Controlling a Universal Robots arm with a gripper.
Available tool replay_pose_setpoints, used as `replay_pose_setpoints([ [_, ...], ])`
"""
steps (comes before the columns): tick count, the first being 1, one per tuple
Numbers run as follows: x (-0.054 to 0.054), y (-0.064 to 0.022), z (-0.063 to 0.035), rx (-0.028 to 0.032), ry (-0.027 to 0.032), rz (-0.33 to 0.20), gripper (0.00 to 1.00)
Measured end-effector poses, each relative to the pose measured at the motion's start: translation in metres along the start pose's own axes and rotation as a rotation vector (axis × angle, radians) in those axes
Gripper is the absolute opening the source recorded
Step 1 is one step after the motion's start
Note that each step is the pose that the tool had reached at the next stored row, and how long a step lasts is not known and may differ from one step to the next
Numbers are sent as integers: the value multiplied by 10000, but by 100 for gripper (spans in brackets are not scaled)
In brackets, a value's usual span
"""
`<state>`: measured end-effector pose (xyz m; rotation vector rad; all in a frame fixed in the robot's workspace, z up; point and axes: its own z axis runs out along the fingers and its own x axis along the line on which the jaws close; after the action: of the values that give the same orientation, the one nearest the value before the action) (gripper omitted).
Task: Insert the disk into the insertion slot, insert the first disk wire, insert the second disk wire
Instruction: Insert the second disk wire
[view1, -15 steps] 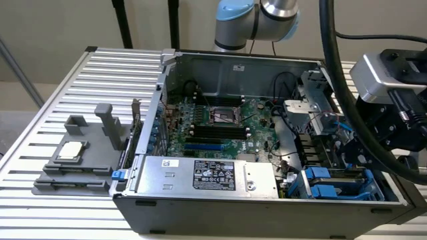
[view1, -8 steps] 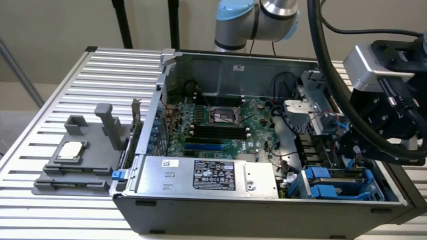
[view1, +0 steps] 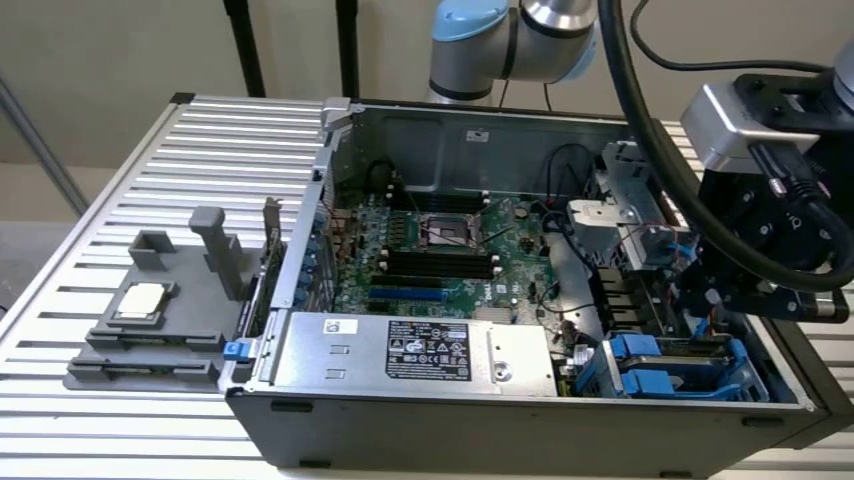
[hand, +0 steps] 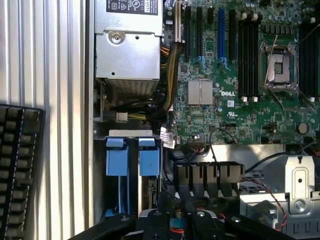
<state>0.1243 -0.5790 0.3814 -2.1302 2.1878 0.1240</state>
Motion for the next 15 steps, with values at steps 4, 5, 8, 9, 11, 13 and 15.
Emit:
replay_pose_setpoints([
  [4, -24, -11, 4, 2, 72, 0, 24],
  [5, -29, -16, 5, 2, 84, -1, 26],
  [8, -38, -33, 7, 3, 126, -1, 33],
  [9, -40, -43, 9, 4, 139, -1, 33],
  [11, -43, -61, 12, 4, 175, 0, 33],
  [13, -48, -73, 17, 6, 232, -1, 33],
  [15, -50, -75, 27, 7, 282, 0, 33],
])
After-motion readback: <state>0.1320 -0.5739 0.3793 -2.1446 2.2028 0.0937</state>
